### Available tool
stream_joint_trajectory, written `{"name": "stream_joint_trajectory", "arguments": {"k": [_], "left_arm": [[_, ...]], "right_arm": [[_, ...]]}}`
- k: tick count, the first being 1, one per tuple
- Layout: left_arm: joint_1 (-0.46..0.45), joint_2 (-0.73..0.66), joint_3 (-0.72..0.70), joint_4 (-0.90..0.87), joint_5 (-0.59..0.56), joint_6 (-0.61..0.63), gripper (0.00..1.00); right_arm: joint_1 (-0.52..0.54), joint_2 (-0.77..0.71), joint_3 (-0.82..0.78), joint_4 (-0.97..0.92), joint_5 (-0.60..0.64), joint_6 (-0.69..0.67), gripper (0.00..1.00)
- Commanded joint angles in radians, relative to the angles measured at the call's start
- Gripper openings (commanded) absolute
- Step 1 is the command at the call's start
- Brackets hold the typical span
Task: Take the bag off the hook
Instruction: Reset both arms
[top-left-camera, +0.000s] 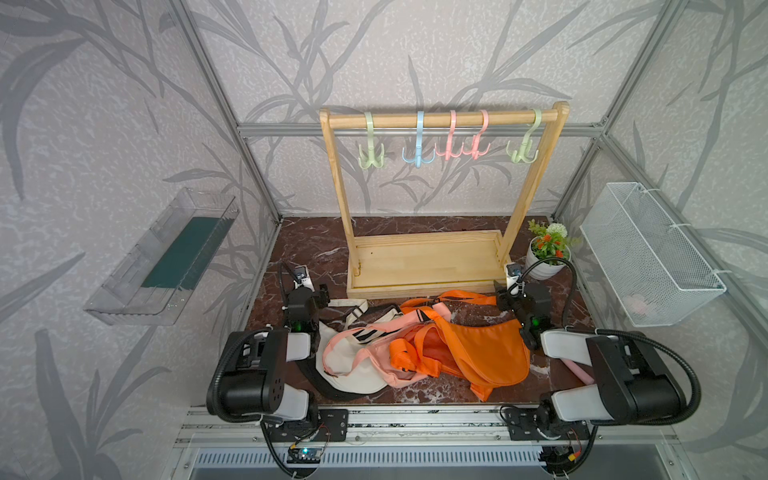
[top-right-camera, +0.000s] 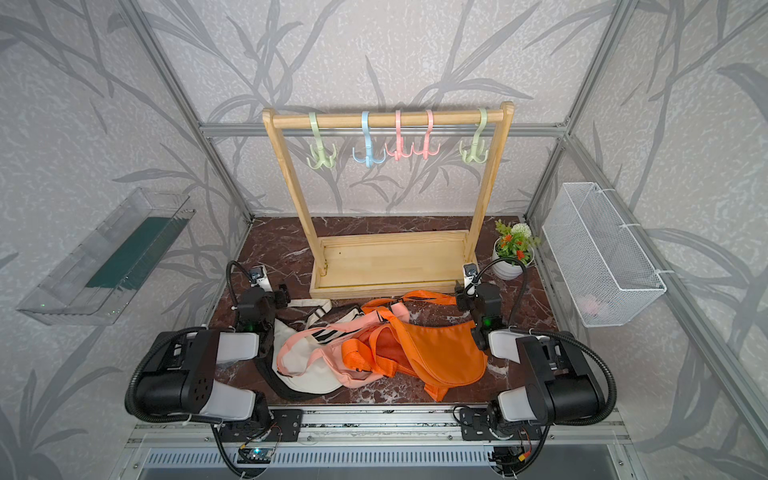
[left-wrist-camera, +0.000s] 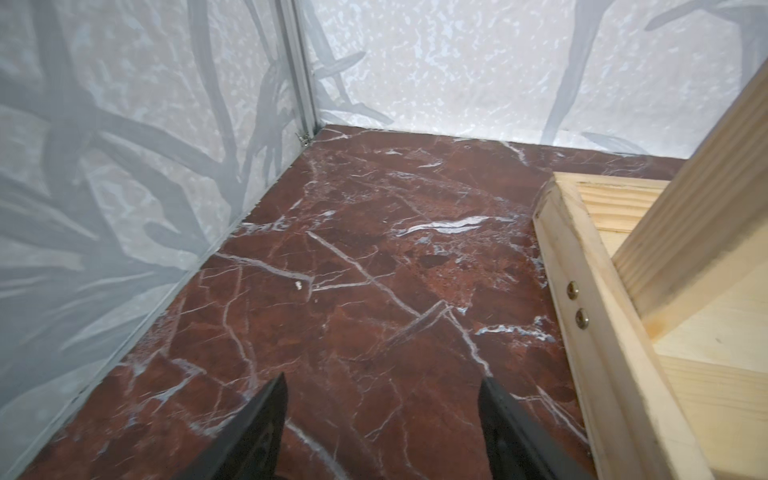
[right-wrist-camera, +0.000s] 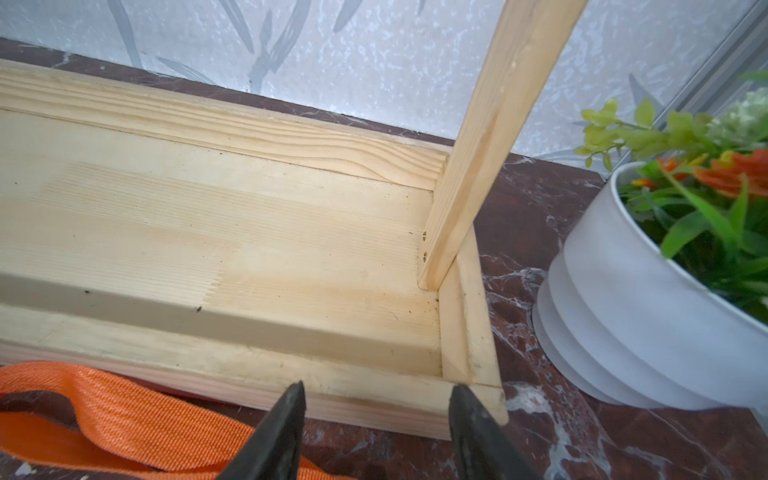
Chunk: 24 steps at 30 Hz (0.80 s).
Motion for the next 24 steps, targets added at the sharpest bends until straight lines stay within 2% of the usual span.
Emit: {"name": "stream_joint_trajectory", "arguments": {"k": [1, 4, 7, 9, 11, 12, 13, 14, 24], "left_arm": [[0.028, 0.058, -0.020, 0.172, 0.129, -0.026, 0.75], [0.040, 0.074, -0.030, 0.198, 0.151, -0.029, 0.77], [0.039, 0.084, -0.016, 0.184, 0.119, -0.039, 0.82], [0.038, 0.065, 0.023, 0.076, 0.091, -0.048, 0.86], [0.030, 0.069, 0.048, 0.044, 0.082, -0.031, 0.93], [0.029, 0.069, 0.049, 0.040, 0.081, -0.031, 0.96], [0.028, 0.069, 0.050, 0.041, 0.080, -0.032, 0.97], [0.028, 0.069, 0.049, 0.038, 0.079, -0.030, 0.99], [0.009, 0.070, 0.058, 0.022, 0.039, -0.018, 0.99]], "right_arm": [[0.000, 0.072, -0.042, 0.203, -0.028, -0.014, 0.57], [0.000, 0.119, -0.049, 0.284, 0.045, 0.012, 0.58], [-0.010, 0.120, 0.023, 0.150, 0.231, 0.105, 0.60], [-0.011, 0.081, 0.055, 0.024, 0.229, 0.111, 0.67], [-0.012, 0.078, 0.057, 0.022, 0.226, 0.113, 0.72], [-0.011, 0.090, 0.048, 0.059, 0.230, 0.110, 0.88], [-0.011, 0.098, 0.044, 0.078, 0.230, 0.109, 0.99], [-0.011, 0.100, 0.042, 0.085, 0.230, 0.107, 0.99], [-0.011, 0.081, 0.054, 0.029, 0.227, 0.109, 0.99]]}}
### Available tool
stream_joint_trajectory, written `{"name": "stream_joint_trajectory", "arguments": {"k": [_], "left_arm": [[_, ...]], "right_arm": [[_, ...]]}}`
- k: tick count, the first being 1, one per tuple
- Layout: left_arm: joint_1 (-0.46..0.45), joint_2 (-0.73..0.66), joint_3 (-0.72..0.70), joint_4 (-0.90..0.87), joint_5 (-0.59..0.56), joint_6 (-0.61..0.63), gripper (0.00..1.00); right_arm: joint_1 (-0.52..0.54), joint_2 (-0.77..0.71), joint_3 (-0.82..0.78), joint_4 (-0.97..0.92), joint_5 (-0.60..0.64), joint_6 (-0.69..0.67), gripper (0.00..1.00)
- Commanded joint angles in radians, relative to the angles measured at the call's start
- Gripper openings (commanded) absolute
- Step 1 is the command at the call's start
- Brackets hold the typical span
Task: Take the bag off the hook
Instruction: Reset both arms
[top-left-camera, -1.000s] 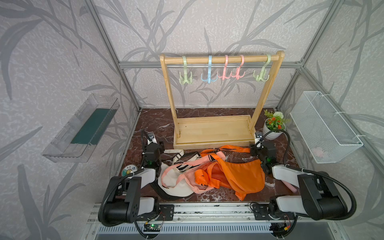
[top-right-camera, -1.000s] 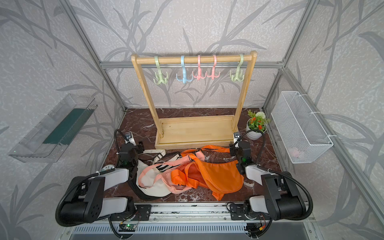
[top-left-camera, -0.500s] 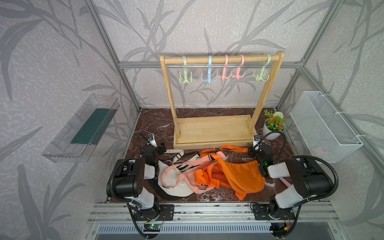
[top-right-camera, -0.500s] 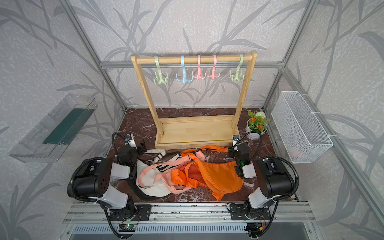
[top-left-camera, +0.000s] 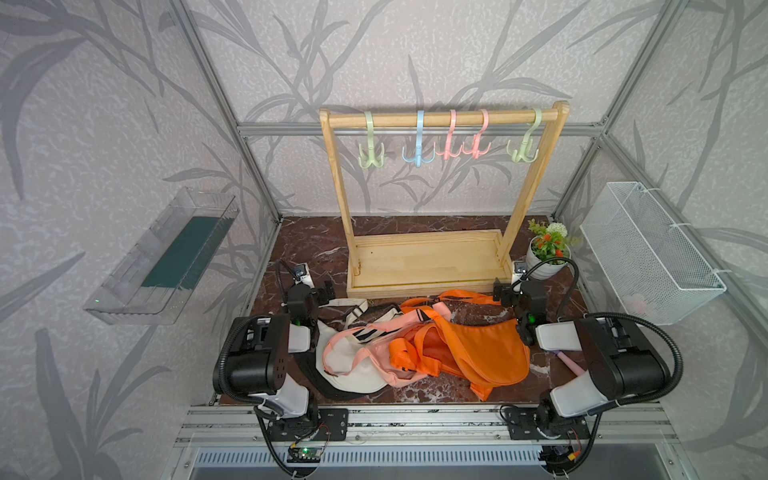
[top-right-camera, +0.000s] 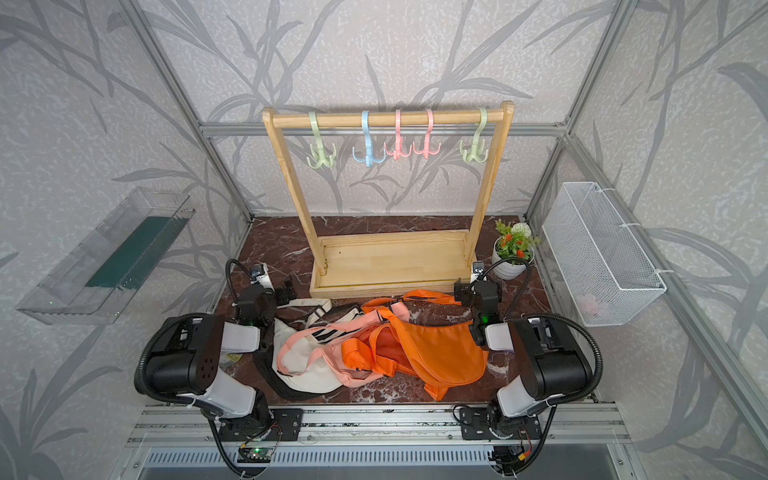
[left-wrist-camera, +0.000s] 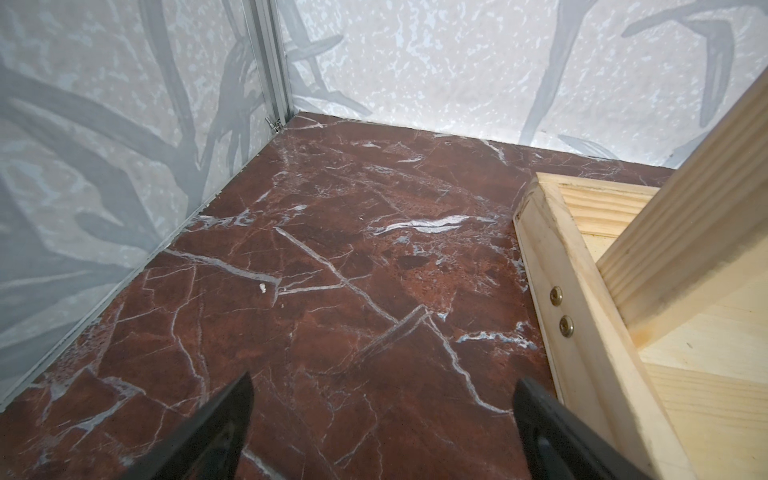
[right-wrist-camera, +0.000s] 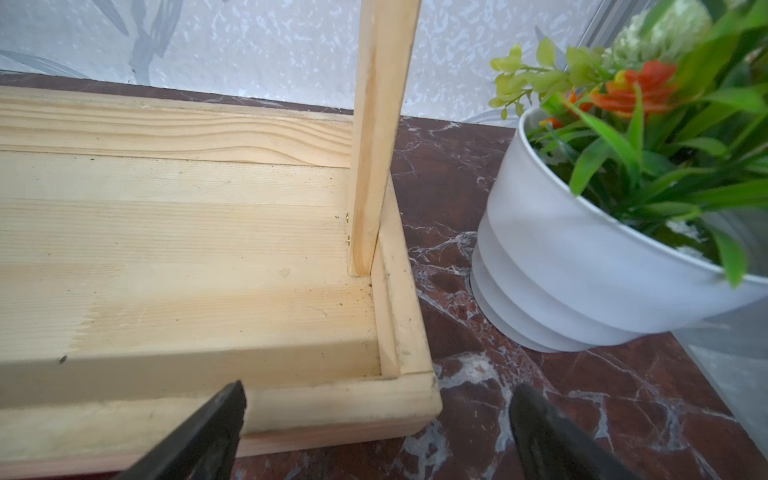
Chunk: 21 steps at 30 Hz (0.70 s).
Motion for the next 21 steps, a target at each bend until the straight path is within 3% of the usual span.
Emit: {"name": "stream_joint_trajectory", "arguments": {"k": [1, 21], "left_arm": [[-0.006, -0.008, 0.020, -0.005, -0.022, 0.009, 0.99], [-0.012, -0.008, 0.015, 0.005, 0.042, 0.044, 0.99]], "right_arm": [[-0.003, -0.018, 0.011, -0.002, 0.017, 0.008, 0.99], [-0.003, -0.017, 0.011, 0.000, 0.016, 0.008, 0.99]]}}
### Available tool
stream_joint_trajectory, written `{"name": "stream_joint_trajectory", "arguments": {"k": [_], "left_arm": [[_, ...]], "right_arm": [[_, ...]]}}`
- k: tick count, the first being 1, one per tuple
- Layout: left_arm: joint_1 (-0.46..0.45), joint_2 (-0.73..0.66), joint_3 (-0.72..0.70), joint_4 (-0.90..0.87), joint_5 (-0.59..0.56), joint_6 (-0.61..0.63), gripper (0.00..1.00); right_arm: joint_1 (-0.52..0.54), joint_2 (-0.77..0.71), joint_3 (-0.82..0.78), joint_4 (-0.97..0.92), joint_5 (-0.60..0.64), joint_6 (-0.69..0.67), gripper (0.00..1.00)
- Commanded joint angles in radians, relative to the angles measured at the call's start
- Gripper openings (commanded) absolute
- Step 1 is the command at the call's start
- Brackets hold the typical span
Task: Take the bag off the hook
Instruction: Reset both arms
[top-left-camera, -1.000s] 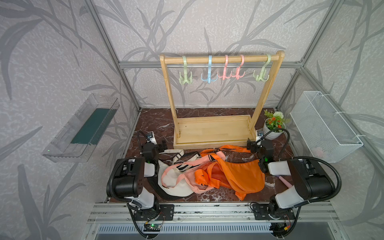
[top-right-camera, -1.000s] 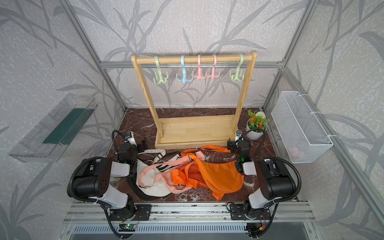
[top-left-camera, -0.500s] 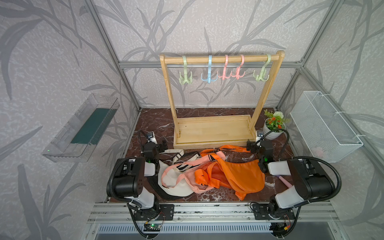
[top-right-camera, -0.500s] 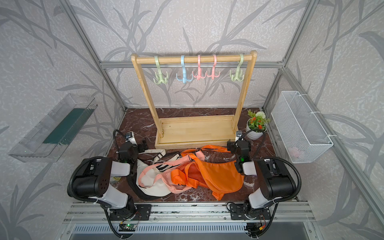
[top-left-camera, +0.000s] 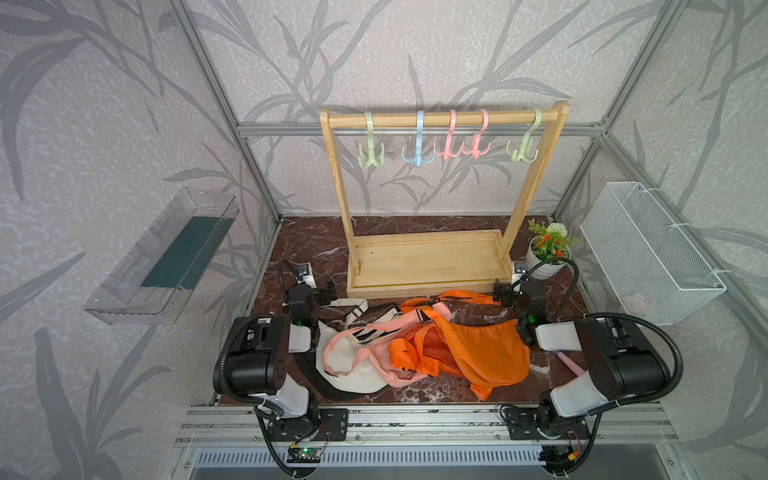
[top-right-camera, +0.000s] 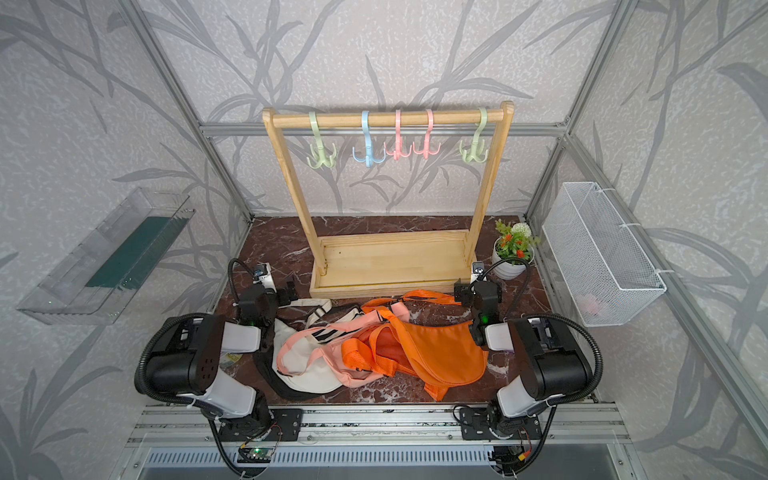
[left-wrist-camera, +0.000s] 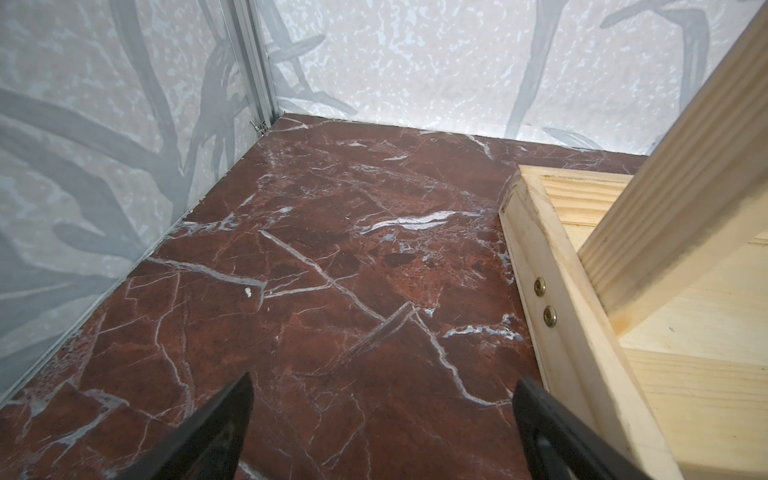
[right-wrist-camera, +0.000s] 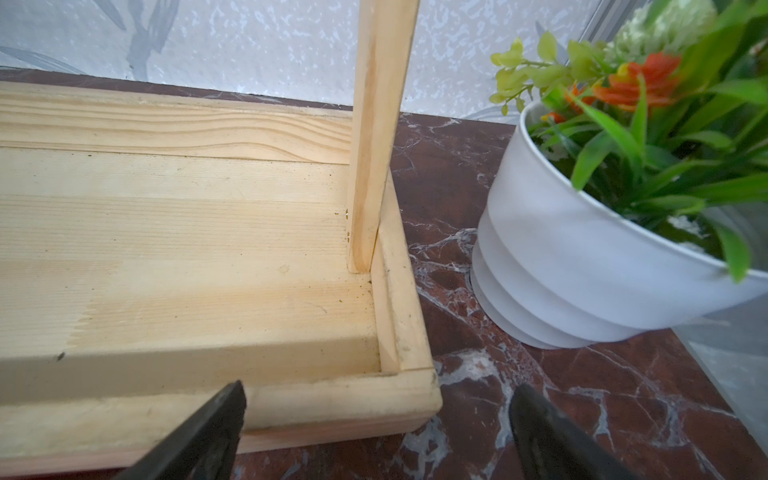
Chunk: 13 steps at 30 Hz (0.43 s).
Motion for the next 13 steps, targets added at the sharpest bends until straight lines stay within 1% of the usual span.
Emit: {"name": "stream_joint_trajectory", "arguments": {"k": [1, 2, 4, 13], "left_arm": [[-0.005, -0.007, 0.016, 0.004, 0.009, 0.017, 0.99], [-0.004, -0.008, 0.020, -0.004, 0.005, 0.013, 0.99], [-0.005, -0.006, 0.031, -0.024, -0.009, 0.008, 0.99], [-0.004, -0.008, 0.036, -0.036, -0.008, 0.010, 0.99]], "right_arm": [[-0.003, -0.017, 0.011, 0.005, 0.017, 0.009, 0.99], [-0.003, -0.016, 0.013, 0.001, 0.003, 0.005, 0.99], [-0.003, -0.009, 0.030, -0.019, -0.063, -0.022, 0.99], [-0.005, -0.012, 0.027, -0.018, -0.069, -0.023, 0.99]]}}
